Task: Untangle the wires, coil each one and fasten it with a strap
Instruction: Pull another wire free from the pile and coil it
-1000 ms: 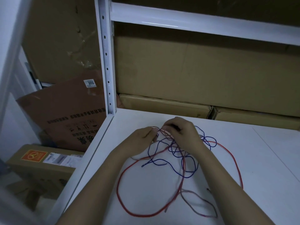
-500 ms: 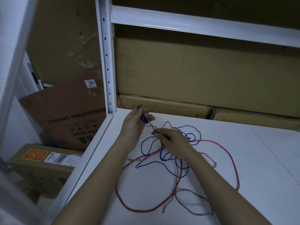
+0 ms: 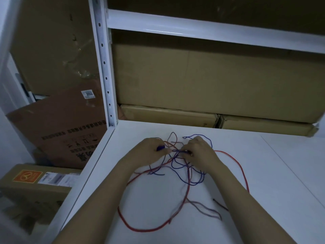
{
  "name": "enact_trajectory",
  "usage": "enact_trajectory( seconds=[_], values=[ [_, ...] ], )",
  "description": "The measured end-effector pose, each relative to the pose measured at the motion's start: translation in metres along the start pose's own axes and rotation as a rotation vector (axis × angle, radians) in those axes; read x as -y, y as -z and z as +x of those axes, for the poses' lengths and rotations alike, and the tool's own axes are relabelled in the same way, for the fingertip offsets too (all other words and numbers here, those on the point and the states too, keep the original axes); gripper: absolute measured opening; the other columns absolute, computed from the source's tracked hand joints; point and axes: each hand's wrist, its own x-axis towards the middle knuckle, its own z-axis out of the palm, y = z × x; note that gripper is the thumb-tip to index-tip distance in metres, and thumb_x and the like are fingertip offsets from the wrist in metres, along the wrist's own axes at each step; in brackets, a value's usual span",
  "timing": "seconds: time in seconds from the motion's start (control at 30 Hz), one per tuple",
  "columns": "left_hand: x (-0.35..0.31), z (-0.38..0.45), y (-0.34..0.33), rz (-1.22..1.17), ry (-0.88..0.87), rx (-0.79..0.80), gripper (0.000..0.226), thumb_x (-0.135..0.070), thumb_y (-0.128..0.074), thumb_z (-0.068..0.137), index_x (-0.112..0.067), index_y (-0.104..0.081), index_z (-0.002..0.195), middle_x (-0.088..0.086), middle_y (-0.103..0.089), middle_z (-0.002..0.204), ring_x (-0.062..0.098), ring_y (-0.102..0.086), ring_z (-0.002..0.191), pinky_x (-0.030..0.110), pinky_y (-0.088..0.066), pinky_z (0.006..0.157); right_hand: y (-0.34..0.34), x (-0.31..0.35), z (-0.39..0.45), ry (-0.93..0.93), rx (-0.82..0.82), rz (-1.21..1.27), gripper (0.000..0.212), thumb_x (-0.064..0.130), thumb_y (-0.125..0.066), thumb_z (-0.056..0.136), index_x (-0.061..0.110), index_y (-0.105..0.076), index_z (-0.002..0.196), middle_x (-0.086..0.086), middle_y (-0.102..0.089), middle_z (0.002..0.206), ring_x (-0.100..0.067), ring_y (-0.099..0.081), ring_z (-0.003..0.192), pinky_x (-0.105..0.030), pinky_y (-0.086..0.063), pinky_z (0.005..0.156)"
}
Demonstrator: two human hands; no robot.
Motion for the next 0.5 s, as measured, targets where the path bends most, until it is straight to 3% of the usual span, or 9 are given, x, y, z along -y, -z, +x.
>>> enact_trajectory(
  seconds=[0.13, 0.23, 0.33, 0.4, 0.5],
  values=[
    [-0.006, 0.002, 0.017, -0.473, 0.028, -0.194, 0.038, -0.034, -0.061, 0.092, -0.009, -0.057, 0.063, -0.004, -0.045, 0.055, 0.004, -0.038, 0.049, 0.013, -0.029, 0.049, -0.003, -0.011, -0.008, -0.042, -0.159, 0.031, 0.021, 0.025, -0.067, 0.089, 0.005, -0.075, 0.084, -0.010, -0.065, 0.074, -0.028, -0.055, 0.082, -0.036, -0.043, 0.079],
    [-0.015, 0.004, 0.021, -0.696, 0.030, -0.280, 0.038, -0.028, -0.062, 0.092, -0.017, -0.051, 0.057, -0.010, -0.040, 0.049, 0.005, -0.035, 0.047, 0.013, -0.030, 0.049, -0.012, -0.009, -0.010, -0.102, -0.209, 0.148, 0.019, 0.023, -0.071, 0.085, 0.004, -0.074, 0.087, -0.010, -0.067, 0.080, -0.027, -0.057, 0.081, -0.038, -0.045, 0.078],
    [-0.023, 0.003, 0.021, -0.831, 0.047, -0.310, 0.043, -0.027, -0.060, 0.093, -0.023, -0.047, 0.052, -0.007, -0.033, 0.049, 0.008, -0.030, 0.048, 0.016, -0.029, 0.050, -0.019, -0.012, -0.011, -0.176, -0.166, 0.258, 0.023, 0.024, -0.073, 0.084, 0.005, -0.071, 0.096, -0.008, -0.063, 0.096, -0.024, -0.052, 0.097, -0.035, -0.042, 0.088],
    [-0.022, 0.002, 0.021, -0.899, 0.098, -0.352, 0.048, -0.026, -0.059, 0.094, -0.027, -0.047, 0.048, -0.009, -0.031, 0.047, 0.007, -0.028, 0.045, 0.015, -0.028, 0.049, -0.018, -0.012, -0.010, -0.223, -0.161, 0.393, 0.020, 0.025, -0.075, 0.082, 0.011, -0.069, 0.094, -0.003, -0.061, 0.096, -0.020, -0.052, 0.098, -0.031, -0.041, 0.087],
    [-0.013, 0.001, 0.020, -0.807, 0.167, -0.408, 0.040, -0.031, -0.059, 0.094, -0.015, -0.045, 0.059, -0.010, -0.032, 0.045, 0.005, -0.028, 0.043, 0.015, -0.026, 0.046, -0.009, -0.012, -0.014, -0.292, -0.244, 0.565, 0.020, 0.024, -0.079, 0.077, 0.028, -0.063, 0.088, 0.012, -0.058, 0.095, -0.005, -0.053, 0.095, -0.015, -0.039, 0.082]
  ],
)
